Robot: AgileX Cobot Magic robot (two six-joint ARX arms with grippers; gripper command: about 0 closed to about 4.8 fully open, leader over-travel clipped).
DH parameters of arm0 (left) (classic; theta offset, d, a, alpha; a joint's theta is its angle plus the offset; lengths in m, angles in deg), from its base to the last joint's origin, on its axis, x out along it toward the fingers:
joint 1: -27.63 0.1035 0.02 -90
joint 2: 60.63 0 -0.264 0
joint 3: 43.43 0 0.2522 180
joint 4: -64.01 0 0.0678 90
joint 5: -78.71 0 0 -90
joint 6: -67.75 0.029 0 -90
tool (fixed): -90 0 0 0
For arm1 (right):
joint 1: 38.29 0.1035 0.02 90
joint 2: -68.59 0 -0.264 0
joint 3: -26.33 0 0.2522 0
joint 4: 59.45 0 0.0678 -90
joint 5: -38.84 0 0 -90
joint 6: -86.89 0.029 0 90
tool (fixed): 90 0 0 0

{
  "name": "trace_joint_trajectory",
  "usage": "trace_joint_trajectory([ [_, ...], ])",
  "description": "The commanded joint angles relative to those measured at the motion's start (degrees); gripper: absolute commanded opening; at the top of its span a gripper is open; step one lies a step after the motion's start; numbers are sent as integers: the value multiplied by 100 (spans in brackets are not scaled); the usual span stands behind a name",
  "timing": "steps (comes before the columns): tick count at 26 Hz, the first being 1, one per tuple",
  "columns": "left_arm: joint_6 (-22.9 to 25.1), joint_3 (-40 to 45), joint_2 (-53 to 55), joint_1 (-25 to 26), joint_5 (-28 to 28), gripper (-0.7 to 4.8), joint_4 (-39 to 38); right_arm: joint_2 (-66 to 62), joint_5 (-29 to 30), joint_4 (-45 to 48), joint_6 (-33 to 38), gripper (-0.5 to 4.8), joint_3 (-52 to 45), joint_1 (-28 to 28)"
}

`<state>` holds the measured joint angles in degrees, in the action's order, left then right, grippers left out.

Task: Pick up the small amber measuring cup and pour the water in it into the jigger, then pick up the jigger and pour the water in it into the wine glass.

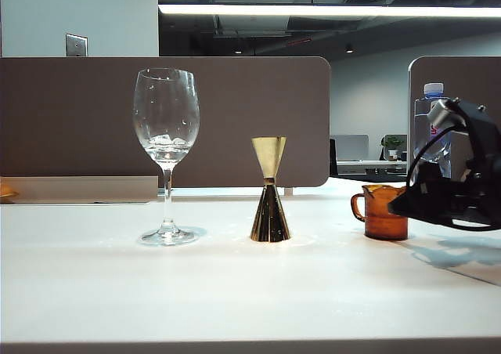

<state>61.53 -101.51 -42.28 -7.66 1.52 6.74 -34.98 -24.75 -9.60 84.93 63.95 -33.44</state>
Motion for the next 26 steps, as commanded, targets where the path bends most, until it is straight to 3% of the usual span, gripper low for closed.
trace_joint_trajectory([
  [1,20,-33,4,-7,-4,26,74,-216,74,195,-24,379,164,79],
  [16,17,-33,4,-7,-4,26,74,-719,52,442,-24,355,540,286],
  [18,17,-33,4,-7,-2,26,74,-737,52,444,-26,307,573,284],
  [23,17,-33,4,-7,-2,26,74,-793,55,466,-24,299,654,286],
  [26,17,-33,4,-7,0,26,74,-868,70,487,-22,242,728,289],
])
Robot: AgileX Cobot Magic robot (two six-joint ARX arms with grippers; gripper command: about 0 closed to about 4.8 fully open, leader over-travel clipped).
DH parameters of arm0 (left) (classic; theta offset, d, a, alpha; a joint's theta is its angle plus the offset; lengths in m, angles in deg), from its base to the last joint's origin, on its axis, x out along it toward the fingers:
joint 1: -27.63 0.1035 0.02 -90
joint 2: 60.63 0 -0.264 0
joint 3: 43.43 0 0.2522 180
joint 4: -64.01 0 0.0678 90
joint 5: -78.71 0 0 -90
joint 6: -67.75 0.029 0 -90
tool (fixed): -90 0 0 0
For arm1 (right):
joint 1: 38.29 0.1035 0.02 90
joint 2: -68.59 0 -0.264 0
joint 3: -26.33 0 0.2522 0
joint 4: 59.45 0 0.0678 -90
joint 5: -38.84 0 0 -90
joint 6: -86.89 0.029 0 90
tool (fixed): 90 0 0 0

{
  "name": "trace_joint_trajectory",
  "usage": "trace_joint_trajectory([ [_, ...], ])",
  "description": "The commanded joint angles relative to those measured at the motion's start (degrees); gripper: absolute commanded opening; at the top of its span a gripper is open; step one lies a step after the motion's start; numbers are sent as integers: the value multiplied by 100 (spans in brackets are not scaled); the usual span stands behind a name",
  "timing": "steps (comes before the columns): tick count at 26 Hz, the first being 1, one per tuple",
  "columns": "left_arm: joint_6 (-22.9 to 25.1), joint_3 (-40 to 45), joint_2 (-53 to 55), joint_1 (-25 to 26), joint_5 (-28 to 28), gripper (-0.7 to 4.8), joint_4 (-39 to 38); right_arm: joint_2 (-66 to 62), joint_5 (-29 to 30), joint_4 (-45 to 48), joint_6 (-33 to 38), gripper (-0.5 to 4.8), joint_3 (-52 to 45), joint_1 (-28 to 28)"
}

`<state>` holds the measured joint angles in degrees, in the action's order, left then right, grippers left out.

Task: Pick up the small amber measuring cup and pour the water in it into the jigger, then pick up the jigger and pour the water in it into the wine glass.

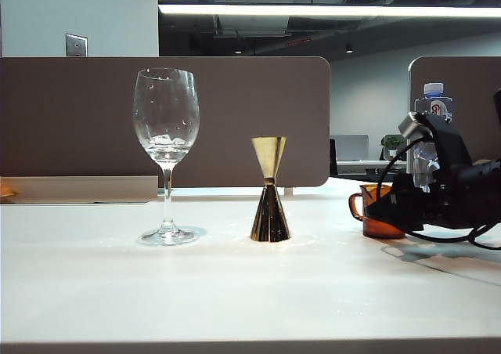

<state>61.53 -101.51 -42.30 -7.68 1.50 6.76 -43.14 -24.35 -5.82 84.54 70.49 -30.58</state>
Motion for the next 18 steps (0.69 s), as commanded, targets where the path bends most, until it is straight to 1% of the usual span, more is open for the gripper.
trace_joint_trajectory([
  [1,17,-33,7,-4,0,26,74,-57,24,107,15,242,87,2],
  [4,17,-33,7,-4,2,26,72,-122,13,149,17,237,120,2],
  [5,17,-33,7,-4,0,26,72,-131,13,144,15,209,131,2],
  [7,17,-33,7,-4,0,26,72,-131,15,144,15,130,149,2],
  [12,17,-33,7,-4,0,26,72,-131,11,170,15,103,164,20],
  [15,17,-33,7,-4,0,26,72,-101,-33,201,13,33,164,129],
  [16,17,-33,7,-4,0,26,72,-68,-129,197,-33,6,162,195],
  [18,17,-33,7,-4,0,26,72,-4,-190,192,-142,-1,162,291],
])
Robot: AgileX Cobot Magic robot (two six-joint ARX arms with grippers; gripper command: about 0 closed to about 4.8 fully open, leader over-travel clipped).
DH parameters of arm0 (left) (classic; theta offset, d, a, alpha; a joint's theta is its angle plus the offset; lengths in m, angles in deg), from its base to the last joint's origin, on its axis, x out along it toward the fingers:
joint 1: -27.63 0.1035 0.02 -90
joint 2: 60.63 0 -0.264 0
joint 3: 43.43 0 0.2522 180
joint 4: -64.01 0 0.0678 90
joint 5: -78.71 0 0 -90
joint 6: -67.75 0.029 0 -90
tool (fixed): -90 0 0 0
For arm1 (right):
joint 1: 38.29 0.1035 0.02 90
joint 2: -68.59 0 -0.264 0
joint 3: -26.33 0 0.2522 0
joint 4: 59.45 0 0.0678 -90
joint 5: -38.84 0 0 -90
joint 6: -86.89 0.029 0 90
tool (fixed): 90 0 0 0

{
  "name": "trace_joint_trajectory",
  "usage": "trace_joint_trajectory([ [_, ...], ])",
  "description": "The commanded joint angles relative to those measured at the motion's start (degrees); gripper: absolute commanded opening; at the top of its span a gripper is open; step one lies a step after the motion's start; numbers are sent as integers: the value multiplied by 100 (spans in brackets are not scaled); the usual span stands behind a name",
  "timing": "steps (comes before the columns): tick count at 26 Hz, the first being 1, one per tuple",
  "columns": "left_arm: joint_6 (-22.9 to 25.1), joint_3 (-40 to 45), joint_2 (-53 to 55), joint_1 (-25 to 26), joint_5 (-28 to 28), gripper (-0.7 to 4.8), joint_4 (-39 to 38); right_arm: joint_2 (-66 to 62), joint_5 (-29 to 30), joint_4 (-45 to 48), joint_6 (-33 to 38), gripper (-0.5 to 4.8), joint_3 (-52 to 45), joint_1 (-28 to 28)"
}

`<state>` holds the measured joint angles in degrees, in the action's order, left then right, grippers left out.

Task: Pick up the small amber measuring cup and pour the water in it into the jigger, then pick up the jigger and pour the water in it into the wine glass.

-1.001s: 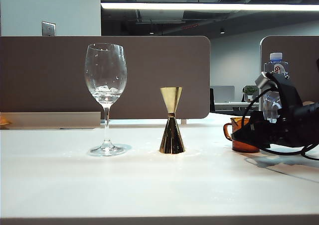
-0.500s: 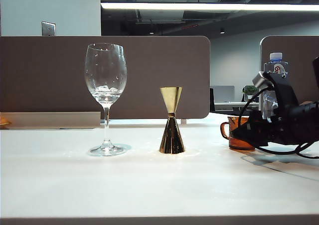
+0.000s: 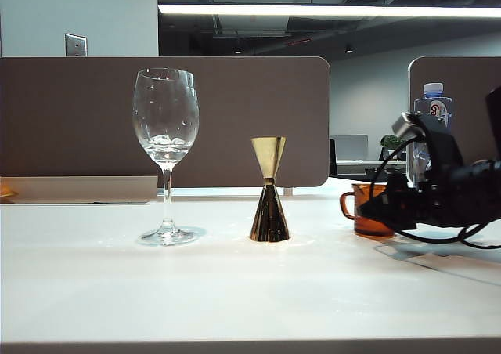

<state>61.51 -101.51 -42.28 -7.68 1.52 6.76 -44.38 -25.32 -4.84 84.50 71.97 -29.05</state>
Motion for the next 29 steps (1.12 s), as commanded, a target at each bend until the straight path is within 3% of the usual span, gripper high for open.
trace_joint_trajectory([
  [1,20,-33,4,-4,-2,26,72,186,-216,83,-184,-1,13,212],
  [9,20,-33,4,-4,-2,26,72,935,-651,-269,-219,-2,24,345],
  [18,22,-33,4,-4,-2,26,72,1670,-664,-1912,-435,-2,892,457],
  [29,20,-33,4,-4,-2,26,72,1672,-1187,-3738,-2468,-1,2118,1239],
])
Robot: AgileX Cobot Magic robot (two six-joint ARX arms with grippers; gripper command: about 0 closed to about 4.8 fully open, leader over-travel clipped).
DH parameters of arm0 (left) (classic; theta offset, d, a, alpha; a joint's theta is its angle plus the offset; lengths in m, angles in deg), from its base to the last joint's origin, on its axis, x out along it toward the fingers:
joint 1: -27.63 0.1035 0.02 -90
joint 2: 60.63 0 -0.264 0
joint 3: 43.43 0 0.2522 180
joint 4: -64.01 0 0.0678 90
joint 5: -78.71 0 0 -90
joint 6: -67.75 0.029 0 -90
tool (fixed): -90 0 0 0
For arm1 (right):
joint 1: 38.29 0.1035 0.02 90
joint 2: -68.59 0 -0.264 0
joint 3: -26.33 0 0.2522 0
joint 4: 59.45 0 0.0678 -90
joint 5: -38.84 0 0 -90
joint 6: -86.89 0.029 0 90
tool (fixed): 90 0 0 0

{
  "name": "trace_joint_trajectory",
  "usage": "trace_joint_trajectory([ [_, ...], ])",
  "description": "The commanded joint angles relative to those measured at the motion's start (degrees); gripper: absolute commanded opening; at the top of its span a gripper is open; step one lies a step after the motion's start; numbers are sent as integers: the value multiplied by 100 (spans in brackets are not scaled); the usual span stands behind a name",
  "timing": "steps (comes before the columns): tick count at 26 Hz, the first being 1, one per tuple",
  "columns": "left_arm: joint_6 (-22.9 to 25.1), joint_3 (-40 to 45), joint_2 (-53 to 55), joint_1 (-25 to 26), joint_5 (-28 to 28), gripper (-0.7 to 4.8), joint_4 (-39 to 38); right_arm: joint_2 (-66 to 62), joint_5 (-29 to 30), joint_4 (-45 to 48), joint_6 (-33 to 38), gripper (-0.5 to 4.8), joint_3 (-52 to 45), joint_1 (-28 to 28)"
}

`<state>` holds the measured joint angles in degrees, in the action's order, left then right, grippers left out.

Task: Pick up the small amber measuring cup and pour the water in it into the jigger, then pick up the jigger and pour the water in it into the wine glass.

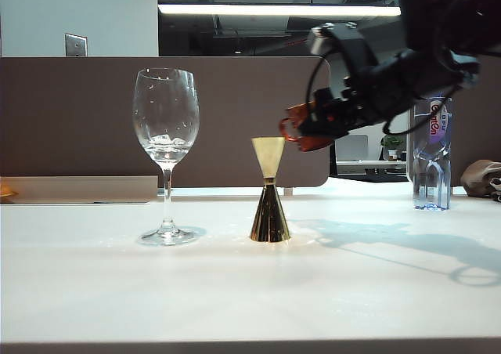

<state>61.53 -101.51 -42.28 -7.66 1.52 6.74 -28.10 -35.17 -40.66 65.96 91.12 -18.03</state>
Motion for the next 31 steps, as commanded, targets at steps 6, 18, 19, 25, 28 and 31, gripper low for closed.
trace_joint_trajectory([
  [6,20,-33,4,-7,-4,26,74,44,-581,-243,-1281,-1,389,326],
  [18,17,-33,4,-7,-2,26,74,46,-758,-258,-2752,-1,385,575],
  [19,17,-33,4,-7,-2,26,74,46,-758,-254,-2804,-1,385,577],
  [25,17,-33,4,-7,-2,26,74,61,-756,-245,-3300,-1,385,601],
  [28,17,-33,4,-7,-4,26,74,127,-752,-236,-3663,-1,385,605],
  [31,17,-33,4,-7,-2,26,74,225,-752,-227,-3869,-1,385,605],
])
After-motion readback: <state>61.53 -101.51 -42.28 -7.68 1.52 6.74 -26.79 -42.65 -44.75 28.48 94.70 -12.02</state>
